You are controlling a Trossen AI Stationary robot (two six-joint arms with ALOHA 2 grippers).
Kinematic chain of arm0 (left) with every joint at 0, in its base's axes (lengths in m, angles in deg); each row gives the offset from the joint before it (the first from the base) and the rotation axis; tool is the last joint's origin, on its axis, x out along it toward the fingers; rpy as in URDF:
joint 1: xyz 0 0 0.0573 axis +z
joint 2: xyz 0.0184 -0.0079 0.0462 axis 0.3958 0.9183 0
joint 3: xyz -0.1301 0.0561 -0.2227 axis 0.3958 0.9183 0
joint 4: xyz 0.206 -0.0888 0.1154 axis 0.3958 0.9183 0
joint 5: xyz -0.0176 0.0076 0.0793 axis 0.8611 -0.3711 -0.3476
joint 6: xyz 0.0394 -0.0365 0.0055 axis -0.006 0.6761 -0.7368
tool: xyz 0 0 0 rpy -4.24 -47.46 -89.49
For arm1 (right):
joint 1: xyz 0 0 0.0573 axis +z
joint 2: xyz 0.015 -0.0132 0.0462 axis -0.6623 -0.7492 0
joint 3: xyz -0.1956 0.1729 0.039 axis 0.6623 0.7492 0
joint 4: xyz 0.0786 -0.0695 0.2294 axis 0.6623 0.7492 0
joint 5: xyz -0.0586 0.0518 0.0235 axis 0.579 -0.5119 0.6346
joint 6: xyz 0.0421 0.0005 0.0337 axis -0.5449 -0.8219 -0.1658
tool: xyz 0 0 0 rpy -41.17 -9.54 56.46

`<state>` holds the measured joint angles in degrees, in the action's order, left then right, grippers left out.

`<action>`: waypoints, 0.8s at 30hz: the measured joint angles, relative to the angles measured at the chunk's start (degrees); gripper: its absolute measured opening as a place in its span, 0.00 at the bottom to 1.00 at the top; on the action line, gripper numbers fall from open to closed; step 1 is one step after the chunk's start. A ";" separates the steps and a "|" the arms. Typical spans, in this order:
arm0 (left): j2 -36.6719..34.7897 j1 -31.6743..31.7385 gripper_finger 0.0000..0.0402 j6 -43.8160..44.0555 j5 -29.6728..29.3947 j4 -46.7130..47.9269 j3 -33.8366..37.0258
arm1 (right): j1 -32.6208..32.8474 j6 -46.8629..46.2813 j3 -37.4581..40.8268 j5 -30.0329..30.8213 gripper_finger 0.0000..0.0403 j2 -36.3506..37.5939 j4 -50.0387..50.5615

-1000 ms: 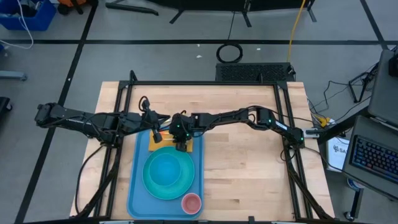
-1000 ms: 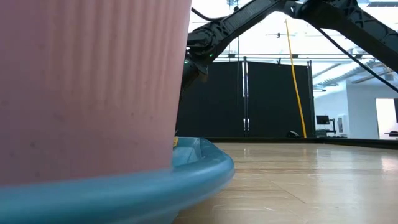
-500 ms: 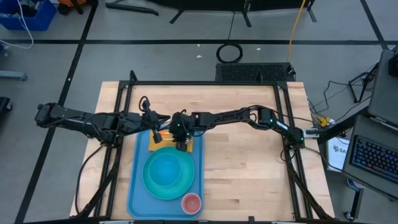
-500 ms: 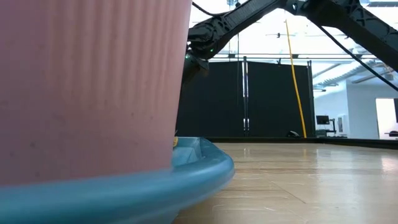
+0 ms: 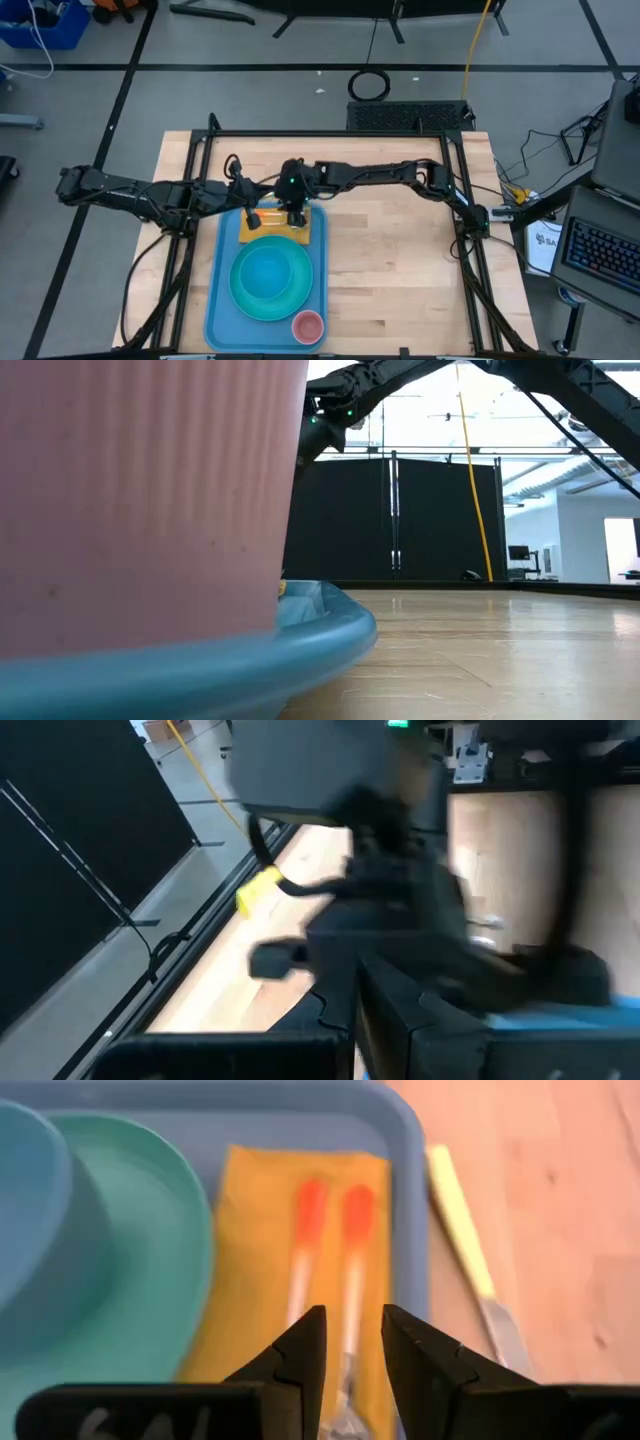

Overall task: Set up tray
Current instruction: Put the yellow knife to the bottom of the orange spoon on the yellow napkin on the blue serving tray

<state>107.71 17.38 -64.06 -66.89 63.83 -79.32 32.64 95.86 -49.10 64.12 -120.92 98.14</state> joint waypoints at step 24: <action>-0.02 -0.04 0.05 1.25 -2.08 -1.02 0.00 | -9.87 8.57 0.04 -4.66 0.23 -0.39 5.48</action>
<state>107.68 17.34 -62.81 -68.97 62.81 -79.32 22.76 104.43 -49.05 59.46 -121.31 103.62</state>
